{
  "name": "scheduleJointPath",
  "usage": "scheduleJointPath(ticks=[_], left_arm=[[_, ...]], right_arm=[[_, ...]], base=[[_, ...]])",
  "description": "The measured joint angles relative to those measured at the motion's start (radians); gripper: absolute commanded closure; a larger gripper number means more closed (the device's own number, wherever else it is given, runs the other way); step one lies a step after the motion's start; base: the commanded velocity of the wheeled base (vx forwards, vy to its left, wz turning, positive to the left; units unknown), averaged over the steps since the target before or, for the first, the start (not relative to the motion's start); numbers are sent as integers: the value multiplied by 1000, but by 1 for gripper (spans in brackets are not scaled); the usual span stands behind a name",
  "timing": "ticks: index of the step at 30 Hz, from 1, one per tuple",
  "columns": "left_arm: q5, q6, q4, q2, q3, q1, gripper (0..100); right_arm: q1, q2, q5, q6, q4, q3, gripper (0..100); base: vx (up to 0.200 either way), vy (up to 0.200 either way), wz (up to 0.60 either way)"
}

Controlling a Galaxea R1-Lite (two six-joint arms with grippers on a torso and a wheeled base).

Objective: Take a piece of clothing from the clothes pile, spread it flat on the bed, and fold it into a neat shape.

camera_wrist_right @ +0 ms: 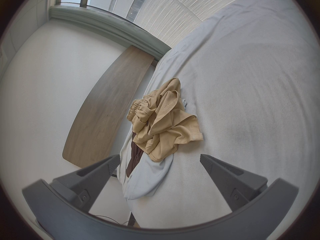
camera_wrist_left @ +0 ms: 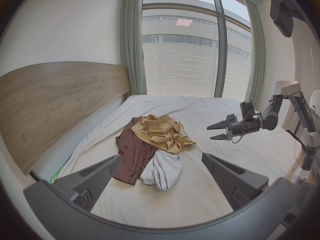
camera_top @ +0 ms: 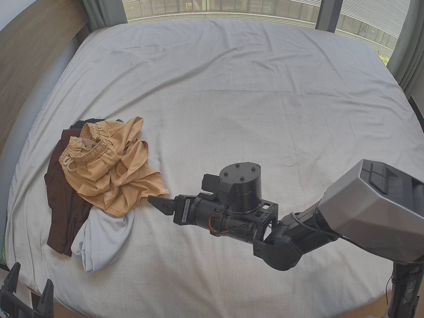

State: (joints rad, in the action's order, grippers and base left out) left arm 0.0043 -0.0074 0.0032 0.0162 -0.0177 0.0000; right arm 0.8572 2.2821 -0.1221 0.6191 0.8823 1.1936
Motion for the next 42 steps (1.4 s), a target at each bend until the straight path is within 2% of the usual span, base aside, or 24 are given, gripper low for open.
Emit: scheduleJointPath(ticks=[7, 14, 24, 42], left_arm=[[0, 0, 0, 0, 0, 0, 0], [0, 0, 0, 0, 0, 0, 0], [0, 0, 0, 0, 0, 0, 0], [0, 0, 0, 0, 0, 0, 0]], right_arm=[[12, 46, 27, 79, -58, 82, 0], [19, 83, 40, 99, -81, 145, 0], [20, 138, 58, 143, -185, 265, 0], [0, 299, 153, 211, -230, 490, 0]], base=[[0, 0, 0], [0, 0, 0], [0, 0, 0], [0, 0, 0]])
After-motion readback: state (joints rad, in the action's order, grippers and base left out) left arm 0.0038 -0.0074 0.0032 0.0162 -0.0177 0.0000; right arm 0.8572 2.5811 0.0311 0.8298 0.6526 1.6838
